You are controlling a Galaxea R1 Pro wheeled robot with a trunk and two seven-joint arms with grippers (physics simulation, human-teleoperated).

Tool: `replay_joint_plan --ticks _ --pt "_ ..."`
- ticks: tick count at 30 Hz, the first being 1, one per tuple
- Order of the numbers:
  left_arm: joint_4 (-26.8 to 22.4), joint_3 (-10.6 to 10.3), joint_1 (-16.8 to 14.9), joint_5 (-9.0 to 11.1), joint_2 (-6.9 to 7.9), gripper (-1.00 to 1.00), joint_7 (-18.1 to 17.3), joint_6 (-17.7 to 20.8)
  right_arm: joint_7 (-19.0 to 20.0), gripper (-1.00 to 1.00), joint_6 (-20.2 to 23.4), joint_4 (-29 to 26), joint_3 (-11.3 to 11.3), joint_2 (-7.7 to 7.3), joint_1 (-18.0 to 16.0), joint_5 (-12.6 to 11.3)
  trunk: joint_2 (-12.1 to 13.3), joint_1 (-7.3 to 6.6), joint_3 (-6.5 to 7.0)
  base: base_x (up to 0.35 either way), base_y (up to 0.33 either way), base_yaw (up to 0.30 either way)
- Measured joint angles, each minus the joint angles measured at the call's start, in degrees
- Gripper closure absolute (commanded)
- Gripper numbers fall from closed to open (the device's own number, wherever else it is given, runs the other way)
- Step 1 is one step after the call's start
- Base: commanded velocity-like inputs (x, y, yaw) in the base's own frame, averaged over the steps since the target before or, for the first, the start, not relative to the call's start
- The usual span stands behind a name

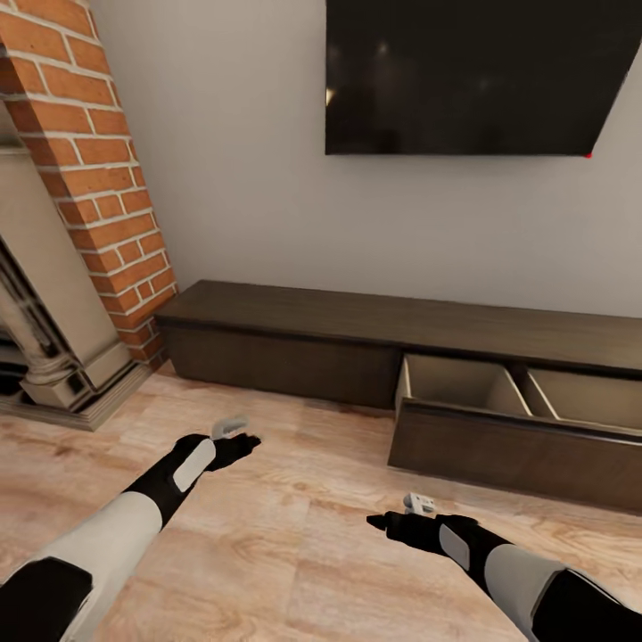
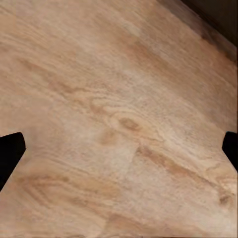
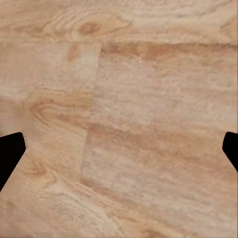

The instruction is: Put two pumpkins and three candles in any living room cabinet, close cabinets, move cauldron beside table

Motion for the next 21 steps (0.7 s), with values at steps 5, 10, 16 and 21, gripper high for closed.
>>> replay_joint_plan --ticks 5,10,16,21 --pt "11.7 0.1 0.0 -4.3 -0.45 -1.00 -0.1 -7.0 -3.4 -1.00 -3.1 0.1 1.7 1.66 0.0 0.7 0.0 0.00 0.10 0.000 0.000 0.275" --pt "21.8 0.2 0.0 -5.1 -1.15 -1.00 -1.4 -13.4 -7.4 -1.00 -6.9 0.1 4.6 2.56 0.1 3.3 0.0 0.00 0.21 0.000 0.000 0.278" --pt "26.7 0.3 0.0 -4.9 -1.72 -1.00 -3.3 -19.3 -8.2 -1.00 -7.4 0.1 4.9 3.43 0.1 3.7 0.0 0.00 0.40 0.000 0.000 0.279" --pt "27.1 0.4 0.0 -4.8 -2.04 -1.00 -3.6 -20.4 -8.4 -1.00 -7.5 0.1 4.9 3.59 0.1 3.7 0.0 0.00 0.62 0.000 0.000 0.246"
